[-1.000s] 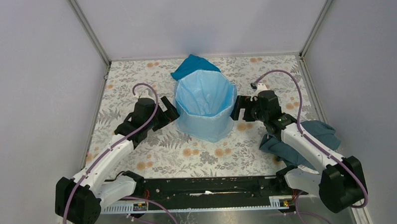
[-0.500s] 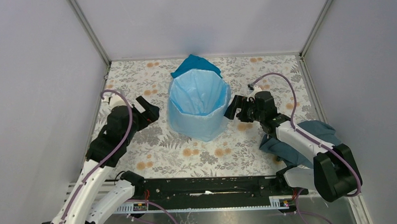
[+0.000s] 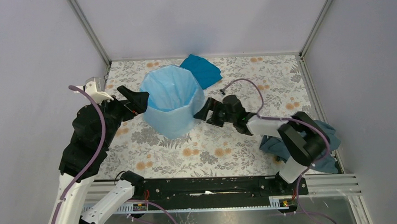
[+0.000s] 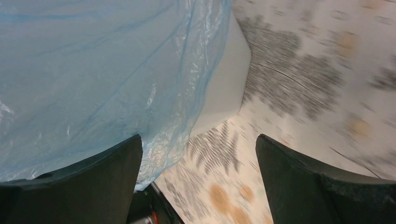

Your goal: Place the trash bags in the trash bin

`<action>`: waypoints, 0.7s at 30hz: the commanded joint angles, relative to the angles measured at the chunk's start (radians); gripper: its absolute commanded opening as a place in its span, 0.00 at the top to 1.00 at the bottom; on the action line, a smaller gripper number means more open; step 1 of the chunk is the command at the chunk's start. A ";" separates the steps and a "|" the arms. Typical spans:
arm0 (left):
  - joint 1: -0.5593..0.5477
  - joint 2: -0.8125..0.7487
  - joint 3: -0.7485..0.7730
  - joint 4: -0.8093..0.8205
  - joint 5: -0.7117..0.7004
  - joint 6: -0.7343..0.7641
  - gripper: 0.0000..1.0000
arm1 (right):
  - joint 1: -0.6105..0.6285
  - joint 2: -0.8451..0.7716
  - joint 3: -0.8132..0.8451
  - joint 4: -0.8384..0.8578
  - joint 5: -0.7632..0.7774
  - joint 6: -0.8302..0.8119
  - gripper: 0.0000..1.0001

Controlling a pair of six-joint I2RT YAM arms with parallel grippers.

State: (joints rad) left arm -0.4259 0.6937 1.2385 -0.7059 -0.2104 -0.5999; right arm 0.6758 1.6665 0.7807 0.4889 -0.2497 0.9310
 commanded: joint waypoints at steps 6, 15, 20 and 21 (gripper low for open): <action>0.000 0.034 0.157 0.008 0.113 0.172 0.01 | 0.195 0.425 0.565 0.149 0.176 0.039 0.03; 0.000 0.011 0.145 0.003 0.122 0.204 0.01 | 0.226 0.660 0.942 -0.030 0.058 -0.010 0.00; 0.000 0.006 0.142 0.006 0.127 0.190 0.01 | 0.229 0.788 1.191 -0.153 0.020 -0.053 0.00; -0.001 0.003 0.142 0.005 0.130 0.184 0.01 | 0.231 0.814 1.239 -0.167 0.026 -0.059 0.00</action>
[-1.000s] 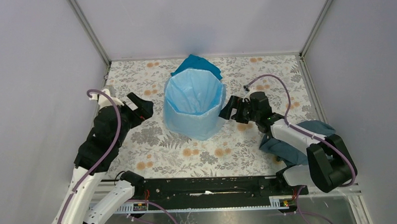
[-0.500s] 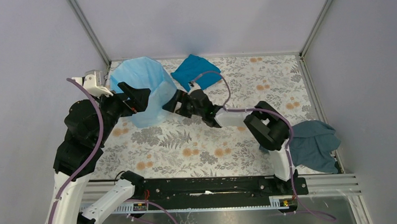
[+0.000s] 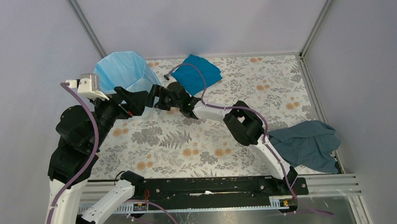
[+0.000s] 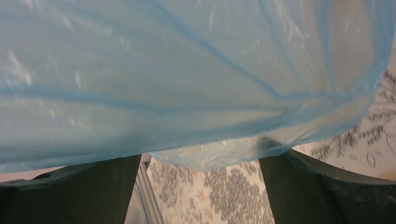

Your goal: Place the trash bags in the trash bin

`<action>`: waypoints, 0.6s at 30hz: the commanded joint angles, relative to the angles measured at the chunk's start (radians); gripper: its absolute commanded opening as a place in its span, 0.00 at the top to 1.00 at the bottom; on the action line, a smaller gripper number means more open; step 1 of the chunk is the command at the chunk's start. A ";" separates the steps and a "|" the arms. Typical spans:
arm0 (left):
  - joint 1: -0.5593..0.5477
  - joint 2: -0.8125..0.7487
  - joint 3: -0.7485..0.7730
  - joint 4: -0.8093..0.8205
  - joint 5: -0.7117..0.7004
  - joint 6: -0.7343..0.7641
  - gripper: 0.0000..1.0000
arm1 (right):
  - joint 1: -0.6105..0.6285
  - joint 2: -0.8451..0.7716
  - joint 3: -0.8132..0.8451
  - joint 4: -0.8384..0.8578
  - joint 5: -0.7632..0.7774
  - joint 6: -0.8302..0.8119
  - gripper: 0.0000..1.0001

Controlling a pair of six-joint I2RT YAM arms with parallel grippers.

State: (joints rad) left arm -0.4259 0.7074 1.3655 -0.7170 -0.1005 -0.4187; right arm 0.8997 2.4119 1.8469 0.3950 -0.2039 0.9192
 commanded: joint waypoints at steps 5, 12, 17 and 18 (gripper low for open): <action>0.000 -0.009 0.020 0.005 0.025 -0.020 0.01 | 0.012 0.156 0.360 -0.172 -0.009 -0.073 0.00; 0.000 -0.025 0.016 0.044 -0.017 -0.004 0.01 | 0.019 -0.187 0.031 -0.218 0.022 -0.167 0.00; -0.001 -0.057 0.009 0.093 -0.051 0.003 0.01 | 0.018 -0.481 -0.218 -0.303 0.070 -0.305 0.00; -0.001 -0.064 0.008 0.105 -0.051 0.004 0.01 | 0.019 -0.542 -0.282 -0.329 0.085 -0.350 0.00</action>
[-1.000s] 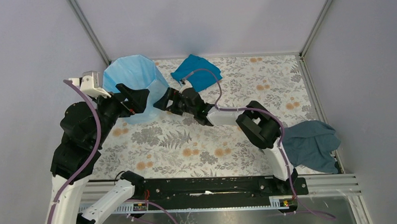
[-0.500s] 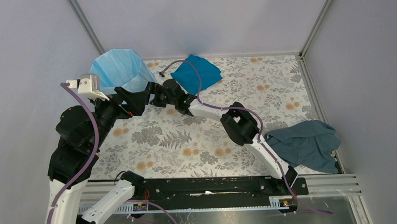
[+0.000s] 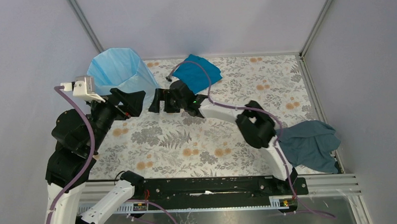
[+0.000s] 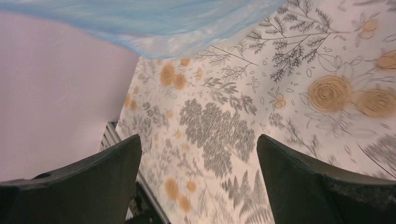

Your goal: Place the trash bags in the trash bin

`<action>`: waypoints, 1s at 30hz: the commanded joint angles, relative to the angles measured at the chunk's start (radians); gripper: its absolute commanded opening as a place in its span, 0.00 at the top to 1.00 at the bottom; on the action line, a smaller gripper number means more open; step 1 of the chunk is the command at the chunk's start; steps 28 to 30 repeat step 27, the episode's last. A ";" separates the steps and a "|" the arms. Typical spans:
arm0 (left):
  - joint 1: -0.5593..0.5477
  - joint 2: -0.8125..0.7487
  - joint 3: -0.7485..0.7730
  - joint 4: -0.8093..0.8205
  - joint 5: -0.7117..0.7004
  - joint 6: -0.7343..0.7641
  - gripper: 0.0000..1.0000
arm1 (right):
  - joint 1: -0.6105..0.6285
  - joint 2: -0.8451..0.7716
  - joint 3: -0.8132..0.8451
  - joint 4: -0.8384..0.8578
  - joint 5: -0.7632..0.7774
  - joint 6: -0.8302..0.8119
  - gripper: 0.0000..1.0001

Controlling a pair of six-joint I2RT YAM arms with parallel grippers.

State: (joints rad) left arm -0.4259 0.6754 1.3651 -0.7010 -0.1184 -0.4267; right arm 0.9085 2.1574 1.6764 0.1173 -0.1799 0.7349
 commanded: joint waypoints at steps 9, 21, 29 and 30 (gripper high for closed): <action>-0.001 -0.053 0.023 0.225 -0.033 0.065 0.01 | 0.009 -0.970 -0.377 -0.439 0.483 -0.444 0.01; -0.001 0.061 0.145 0.243 -0.052 0.126 0.01 | 0.010 -1.310 -0.210 -0.585 0.787 -0.587 0.00; -0.001 0.057 0.129 0.235 -0.047 0.111 0.01 | 0.010 -1.314 -0.225 -0.576 0.784 -0.609 0.00; -0.001 0.057 0.129 0.235 -0.047 0.111 0.01 | 0.010 -1.314 -0.225 -0.576 0.784 -0.609 0.00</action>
